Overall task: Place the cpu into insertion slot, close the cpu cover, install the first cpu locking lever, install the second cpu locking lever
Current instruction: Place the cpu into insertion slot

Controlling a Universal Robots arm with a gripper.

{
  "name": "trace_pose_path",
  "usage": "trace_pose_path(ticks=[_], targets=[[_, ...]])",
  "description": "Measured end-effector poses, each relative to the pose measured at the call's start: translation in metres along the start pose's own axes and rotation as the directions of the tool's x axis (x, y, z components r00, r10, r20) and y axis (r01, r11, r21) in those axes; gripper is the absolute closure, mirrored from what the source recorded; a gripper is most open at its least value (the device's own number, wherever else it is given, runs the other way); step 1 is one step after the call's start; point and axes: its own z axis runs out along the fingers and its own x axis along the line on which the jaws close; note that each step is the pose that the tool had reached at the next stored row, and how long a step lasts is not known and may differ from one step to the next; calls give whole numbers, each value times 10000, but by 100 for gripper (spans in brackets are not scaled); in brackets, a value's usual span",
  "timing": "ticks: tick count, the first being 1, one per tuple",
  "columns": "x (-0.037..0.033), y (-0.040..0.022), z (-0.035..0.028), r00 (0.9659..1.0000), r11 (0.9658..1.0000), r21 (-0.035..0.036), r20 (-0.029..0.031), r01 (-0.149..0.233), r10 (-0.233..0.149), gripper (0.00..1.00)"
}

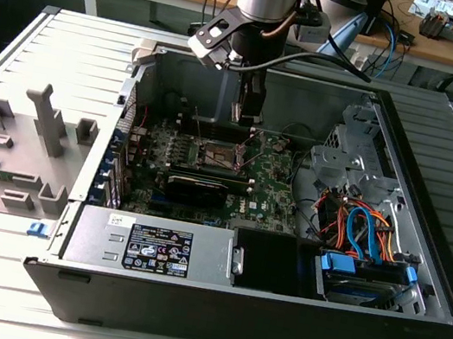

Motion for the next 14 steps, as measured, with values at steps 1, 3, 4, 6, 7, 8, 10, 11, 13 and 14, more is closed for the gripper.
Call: trace_pose_path(ticks=[1, 3, 4, 6, 7, 8, 10, 11, 13, 14], targets=[[0, 0, 1, 10000, 10000, 0, 0, -9, 9, 46], [0, 0, 1, 10000, 10000, 0, 1, -21, 21, 46], [0, 0, 1, 10000, 10000, -1, 1, -27, 27, 46], [0, 0, 2, 10000, 10000, -1, 3, -40, 40, 46], [0, 0, 2, 10000, 10000, -1, 3, -49, 49, 46], [0, 0, 3, 10000, 10000, -1, 4, -55, 55, 46], [0, 0, 3, 10000, 10000, -2, 5, -67, 67, 46], [0, 0, 3, 10000, 10000, -2, 6, -75, 75, 46], [0, -1, 4, 10000, 10000, -2, 7, -90, 90, 46], [0, 0, 4, 10000, 10000, -2, 7, -96, 96, 46]])
